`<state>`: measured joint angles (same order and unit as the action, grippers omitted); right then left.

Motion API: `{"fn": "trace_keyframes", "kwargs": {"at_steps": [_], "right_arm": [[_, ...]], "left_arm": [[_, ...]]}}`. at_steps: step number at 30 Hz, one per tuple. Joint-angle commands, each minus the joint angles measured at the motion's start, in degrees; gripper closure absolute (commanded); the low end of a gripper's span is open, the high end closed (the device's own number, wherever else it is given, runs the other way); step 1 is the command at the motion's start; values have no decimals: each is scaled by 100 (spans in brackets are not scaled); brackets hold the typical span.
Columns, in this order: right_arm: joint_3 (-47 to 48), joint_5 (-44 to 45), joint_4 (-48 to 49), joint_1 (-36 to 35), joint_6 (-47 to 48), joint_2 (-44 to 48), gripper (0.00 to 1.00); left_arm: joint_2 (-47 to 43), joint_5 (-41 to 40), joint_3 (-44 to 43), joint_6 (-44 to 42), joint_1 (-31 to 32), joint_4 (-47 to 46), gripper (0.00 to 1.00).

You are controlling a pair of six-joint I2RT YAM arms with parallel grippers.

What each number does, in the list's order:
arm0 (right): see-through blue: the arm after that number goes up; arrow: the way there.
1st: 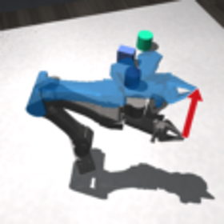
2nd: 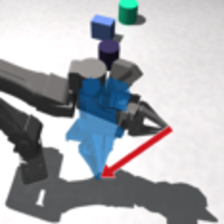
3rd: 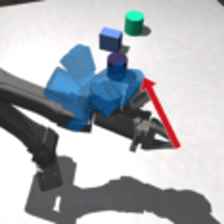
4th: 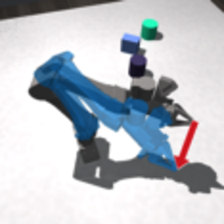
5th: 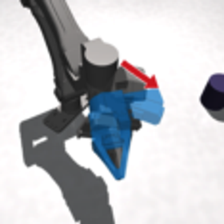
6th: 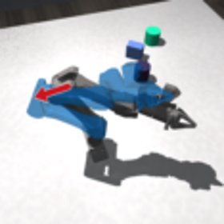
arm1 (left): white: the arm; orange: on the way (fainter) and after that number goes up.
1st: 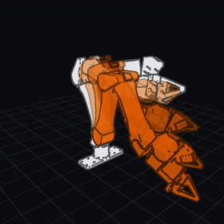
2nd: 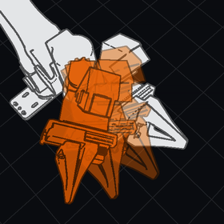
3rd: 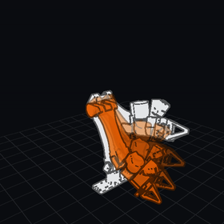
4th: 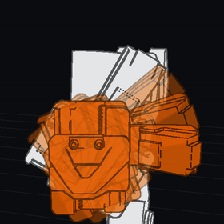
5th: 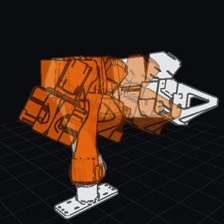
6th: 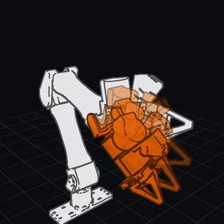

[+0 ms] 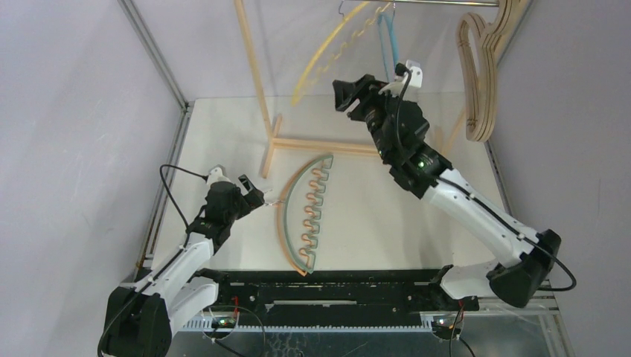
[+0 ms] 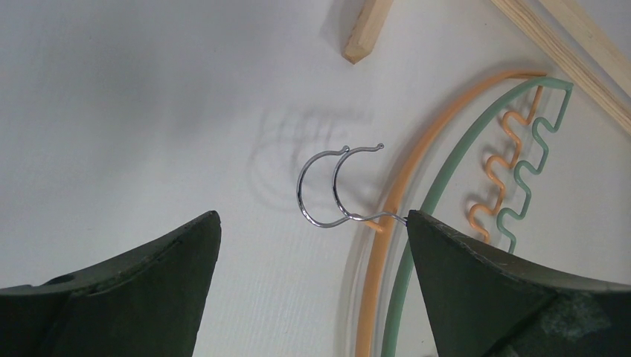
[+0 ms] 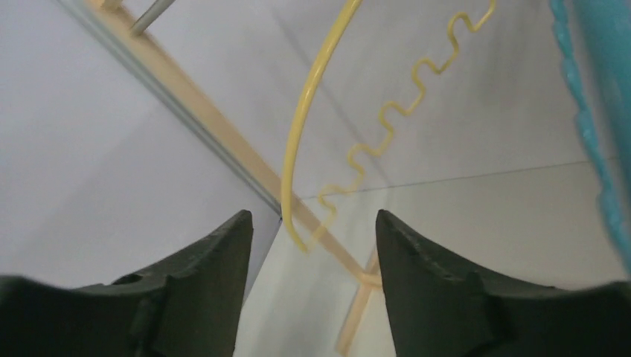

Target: Organize the hangers

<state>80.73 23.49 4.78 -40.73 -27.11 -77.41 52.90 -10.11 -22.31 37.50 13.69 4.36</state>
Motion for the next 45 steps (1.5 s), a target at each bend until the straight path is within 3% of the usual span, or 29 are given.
{"fn": "trace_keyframes", "kwargs": {"at_steps": [1,4,8,11,14,20,31,41,45], "right_arm": [[-109,1081,96,-886,1327,638,26],[-247,1276,-38,-1527,1897,856,19],[-328,1411,-666,-2363,2328,816,18],[-417,1324,-1420,-2698,1982,577,18],[-1049,1082,-1554,-2891,1562,362,19],[-1481,202,-1678,-3017,805,-620,24],[-1472,-953,-879,-2979,25,-2441,27],[-1090,-488,-1135,-2881,-222,-3189,32],[-1042,-476,-1274,-2832,-304,-3354,40]], "left_arm": [[35,45,-107,-70,-32,-199,0],[96,35,-97,-73,-26,-231,0],[209,27,-101,-56,-31,-262,0],[278,59,-105,-19,-33,-318,0],[361,40,-128,-11,-25,-322,0],[418,3,35,33,-29,-427,0],[63,-263,274,-12,-67,-280,0],[-208,-207,441,-12,-161,-276,0],[-275,-210,473,-20,-165,-295,0]]}}
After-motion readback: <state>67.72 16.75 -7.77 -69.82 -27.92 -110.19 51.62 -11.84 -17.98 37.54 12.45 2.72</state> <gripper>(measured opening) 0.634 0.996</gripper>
